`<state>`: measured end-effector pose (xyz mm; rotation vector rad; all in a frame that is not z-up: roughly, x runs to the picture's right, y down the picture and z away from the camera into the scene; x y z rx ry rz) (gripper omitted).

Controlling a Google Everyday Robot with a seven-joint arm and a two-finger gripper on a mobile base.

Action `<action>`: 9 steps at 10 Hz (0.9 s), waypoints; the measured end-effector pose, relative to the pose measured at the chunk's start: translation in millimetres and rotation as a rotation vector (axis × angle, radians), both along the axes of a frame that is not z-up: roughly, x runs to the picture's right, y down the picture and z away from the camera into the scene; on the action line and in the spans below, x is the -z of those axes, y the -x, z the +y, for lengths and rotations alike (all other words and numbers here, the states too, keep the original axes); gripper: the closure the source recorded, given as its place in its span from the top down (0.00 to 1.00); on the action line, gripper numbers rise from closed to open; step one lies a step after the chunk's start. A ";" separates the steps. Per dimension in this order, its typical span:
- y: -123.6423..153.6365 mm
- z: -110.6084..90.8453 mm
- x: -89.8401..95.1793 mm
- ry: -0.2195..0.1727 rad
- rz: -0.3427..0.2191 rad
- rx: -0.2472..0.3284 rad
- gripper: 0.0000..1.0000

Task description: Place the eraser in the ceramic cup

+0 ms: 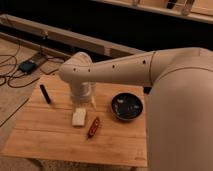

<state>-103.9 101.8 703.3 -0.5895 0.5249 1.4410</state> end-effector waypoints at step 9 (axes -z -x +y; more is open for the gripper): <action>4.4 -9.9 -12.5 0.024 0.031 -0.003 0.65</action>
